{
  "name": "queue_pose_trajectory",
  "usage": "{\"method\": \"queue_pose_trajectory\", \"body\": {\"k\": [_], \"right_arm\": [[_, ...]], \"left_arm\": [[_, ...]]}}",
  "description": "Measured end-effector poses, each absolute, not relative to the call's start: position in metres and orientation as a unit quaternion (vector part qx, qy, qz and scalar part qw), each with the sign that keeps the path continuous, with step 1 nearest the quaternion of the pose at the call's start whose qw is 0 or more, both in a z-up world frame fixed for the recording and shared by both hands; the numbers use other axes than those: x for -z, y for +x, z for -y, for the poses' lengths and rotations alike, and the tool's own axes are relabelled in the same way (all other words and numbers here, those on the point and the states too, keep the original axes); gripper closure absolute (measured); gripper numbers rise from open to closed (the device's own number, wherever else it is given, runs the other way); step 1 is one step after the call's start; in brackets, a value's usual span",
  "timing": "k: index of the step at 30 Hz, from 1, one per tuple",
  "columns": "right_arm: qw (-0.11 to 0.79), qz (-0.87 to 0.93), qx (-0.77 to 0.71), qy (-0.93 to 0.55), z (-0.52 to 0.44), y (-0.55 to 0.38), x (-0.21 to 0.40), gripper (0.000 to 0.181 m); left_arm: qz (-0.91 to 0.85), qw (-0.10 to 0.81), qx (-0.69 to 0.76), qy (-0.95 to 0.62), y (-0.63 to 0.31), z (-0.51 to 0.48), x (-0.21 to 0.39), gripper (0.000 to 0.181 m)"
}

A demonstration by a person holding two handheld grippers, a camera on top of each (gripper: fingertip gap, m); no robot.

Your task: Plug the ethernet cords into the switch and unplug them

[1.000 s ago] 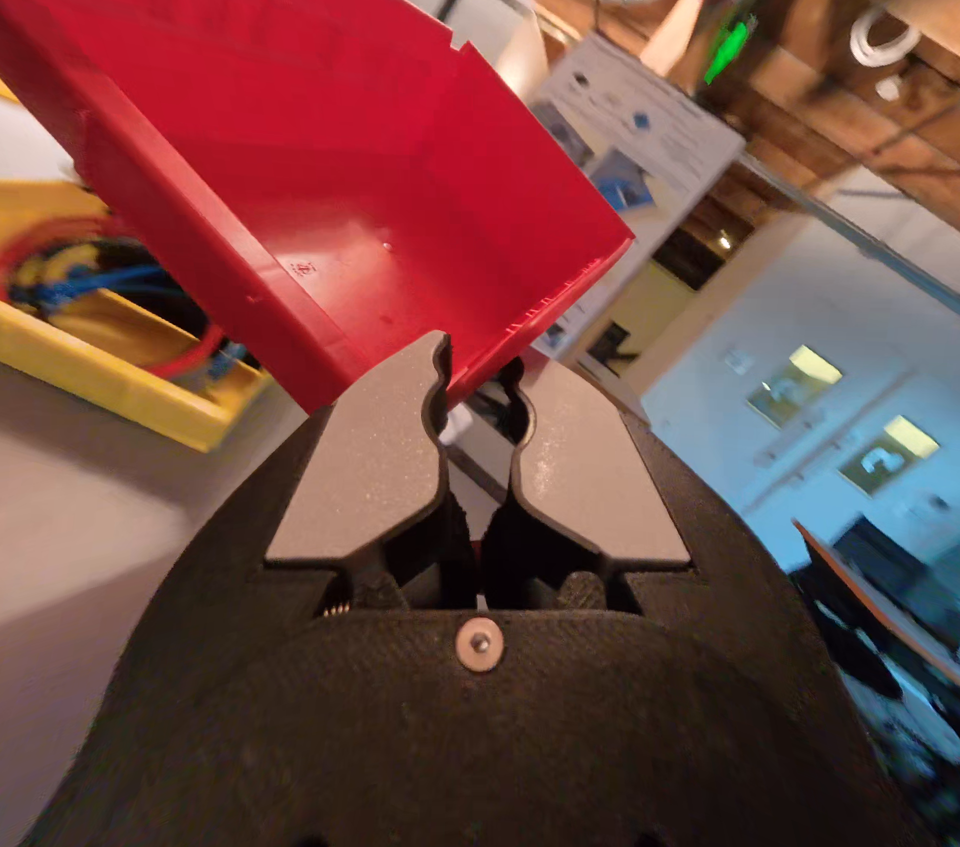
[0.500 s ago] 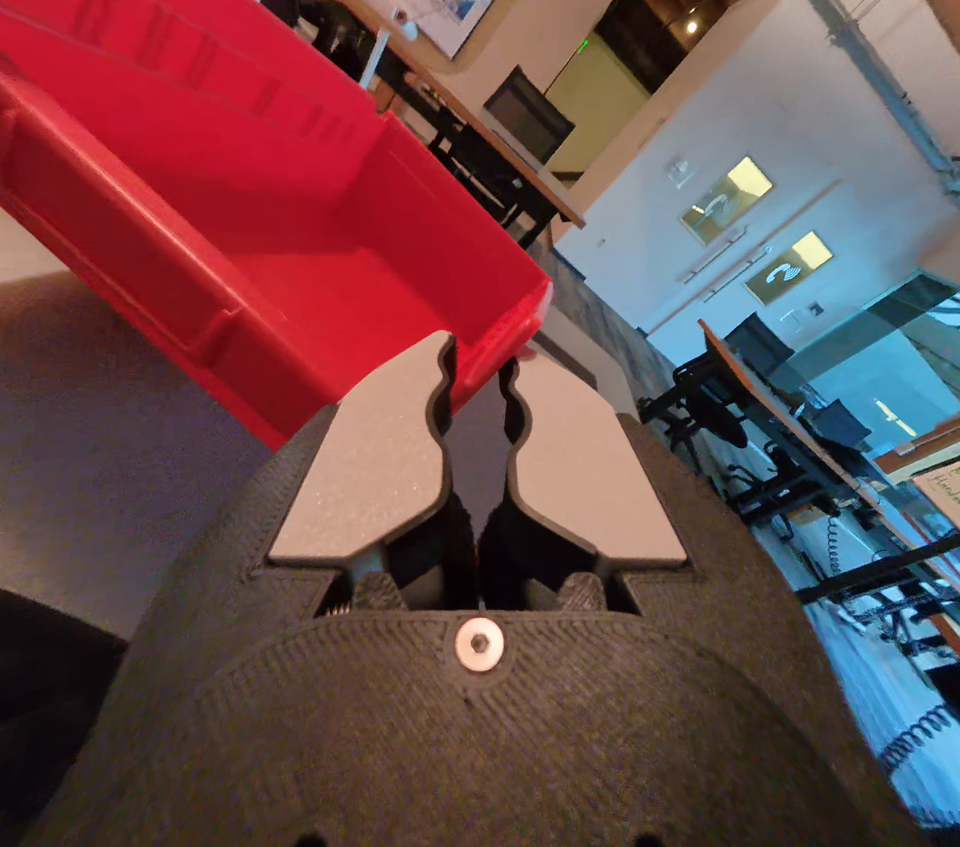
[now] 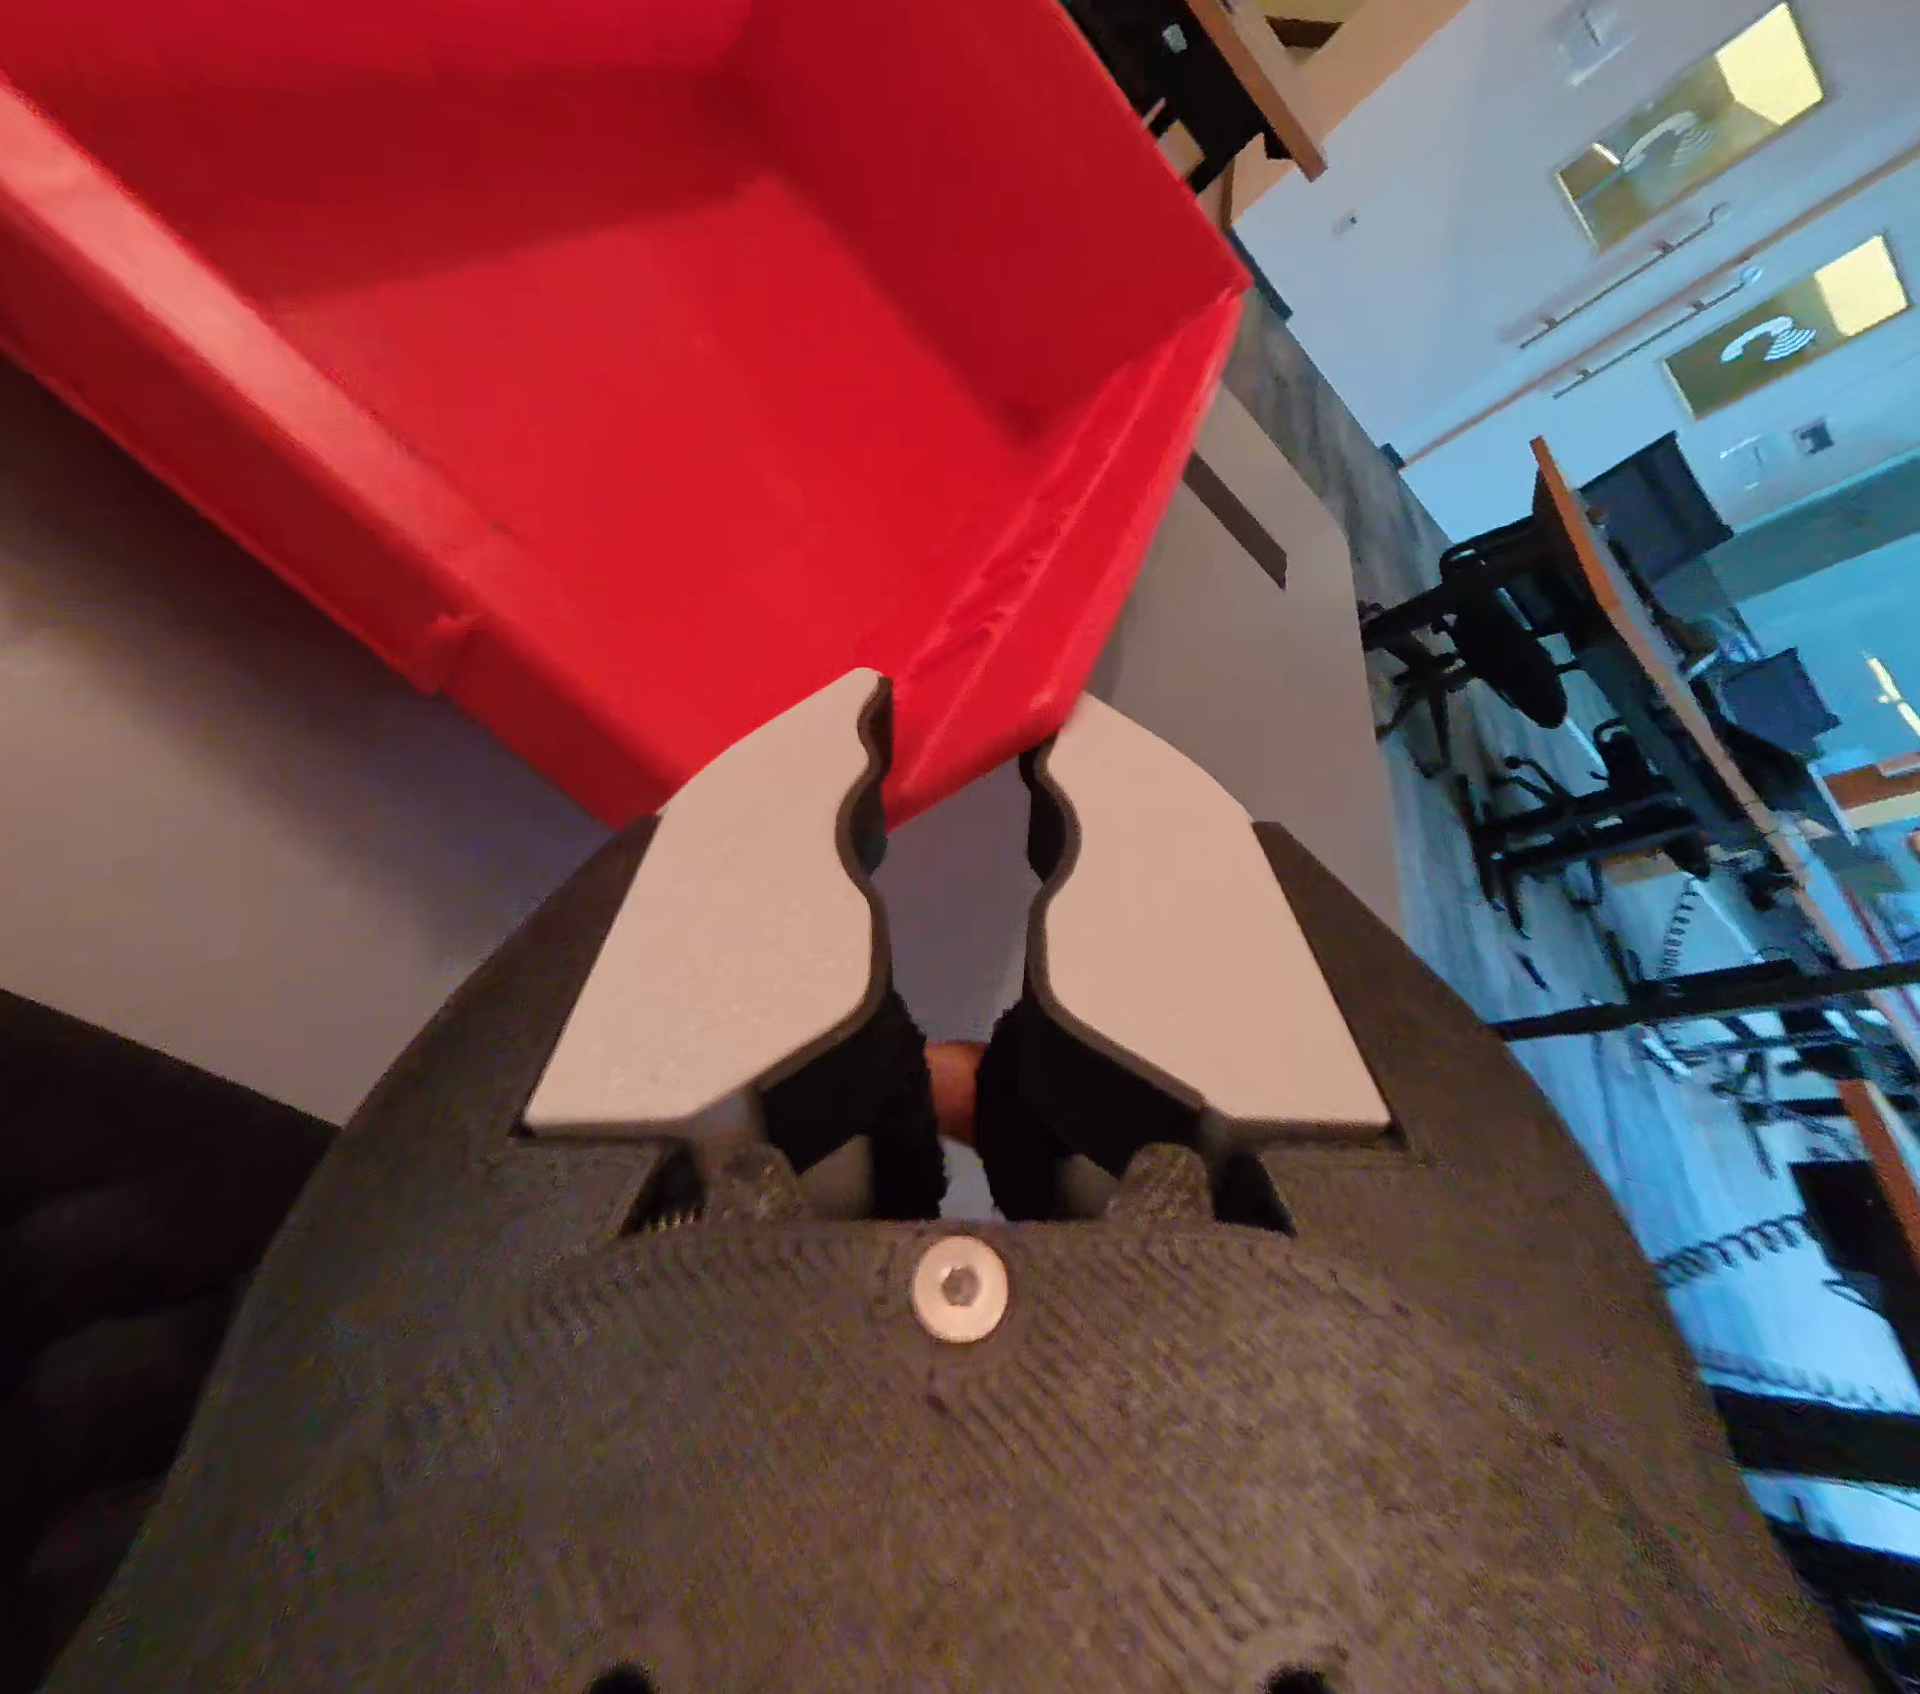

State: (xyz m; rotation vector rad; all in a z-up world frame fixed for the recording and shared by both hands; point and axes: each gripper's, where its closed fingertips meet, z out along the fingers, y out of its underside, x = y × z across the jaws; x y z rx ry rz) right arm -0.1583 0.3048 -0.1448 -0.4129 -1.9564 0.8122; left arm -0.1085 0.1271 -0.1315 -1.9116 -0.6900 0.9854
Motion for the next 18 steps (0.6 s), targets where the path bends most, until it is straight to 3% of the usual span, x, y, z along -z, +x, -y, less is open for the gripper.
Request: {"method": "queue_pose_trajectory", "body": {"k": [3, 6, 9, 13, 18], "right_arm": [[0.486, 0.764, -0.388, -0.172, -0.308, -0.156, 0.12, 0.136], [0.518, 0.702, -0.476, -0.111, -0.293, -0.138, 0.083, 0.12], [0.506, 0.703, -0.5, -0.006, -0.254, -0.105, 0.08, 0.127], [0.394, 0.836, -0.373, 0.082, -0.207, -0.081, 0.147, 0.117], [0.414, 0.868, -0.234, 0.144, -0.196, -0.101, 0.186, 0.131]], "left_arm": [[0.293, 0.451, -0.38, -0.753, -0.093, -0.106, 0.105, 0.094], [0.318, 0.448, -0.423, -0.721, -0.078, -0.056, 0.087, 0.09], [0.35, 0.356, -0.423, -0.756, -0.066, -0.004, 0.115, 0.093], [0.358, 0.217, -0.402, -0.814, -0.057, 0.044, 0.162, 0.103], [0.349, 0.077, -0.405, -0.842, -0.05, 0.091, 0.197, 0.141]]}}
